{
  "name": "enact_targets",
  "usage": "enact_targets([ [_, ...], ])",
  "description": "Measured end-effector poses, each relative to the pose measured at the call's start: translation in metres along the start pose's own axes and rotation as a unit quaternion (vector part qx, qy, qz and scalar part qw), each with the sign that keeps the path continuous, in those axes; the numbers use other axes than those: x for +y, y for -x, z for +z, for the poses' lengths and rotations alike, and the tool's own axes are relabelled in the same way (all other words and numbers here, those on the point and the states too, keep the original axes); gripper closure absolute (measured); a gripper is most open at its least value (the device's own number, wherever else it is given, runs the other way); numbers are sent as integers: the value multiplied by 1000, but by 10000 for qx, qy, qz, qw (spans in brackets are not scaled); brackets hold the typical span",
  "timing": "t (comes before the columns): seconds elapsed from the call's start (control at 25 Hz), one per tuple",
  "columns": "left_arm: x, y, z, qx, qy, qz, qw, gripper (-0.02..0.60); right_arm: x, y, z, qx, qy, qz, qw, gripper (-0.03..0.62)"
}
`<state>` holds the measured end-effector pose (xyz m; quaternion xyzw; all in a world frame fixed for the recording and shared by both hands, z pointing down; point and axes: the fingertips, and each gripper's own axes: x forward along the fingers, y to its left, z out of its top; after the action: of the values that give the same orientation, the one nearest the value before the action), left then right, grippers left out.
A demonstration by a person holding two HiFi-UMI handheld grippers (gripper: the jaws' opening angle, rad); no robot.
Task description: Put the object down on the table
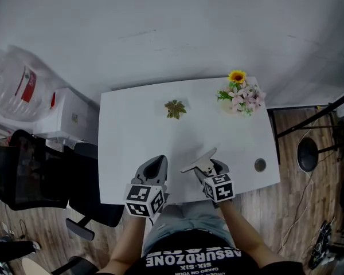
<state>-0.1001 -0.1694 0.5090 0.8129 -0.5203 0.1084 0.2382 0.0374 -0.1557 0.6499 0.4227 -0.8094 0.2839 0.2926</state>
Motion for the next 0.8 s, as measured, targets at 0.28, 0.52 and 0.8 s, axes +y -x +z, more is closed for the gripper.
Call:
enact_targets([
  [0.28, 1, 0, -3, 45, 4, 3, 10000, 577, -5, -10, -11, 169, -20, -47, 9998, 307],
  [0.52, 1, 0, -4, 66, 11, 6, 10000, 577, -5, -16, -20, 278, 114, -108, 9995, 307],
  [0.8, -1, -1, -6, 94, -9, -36, 9999, 577, -3, -24, -29, 373, 306, -150, 9987, 307],
])
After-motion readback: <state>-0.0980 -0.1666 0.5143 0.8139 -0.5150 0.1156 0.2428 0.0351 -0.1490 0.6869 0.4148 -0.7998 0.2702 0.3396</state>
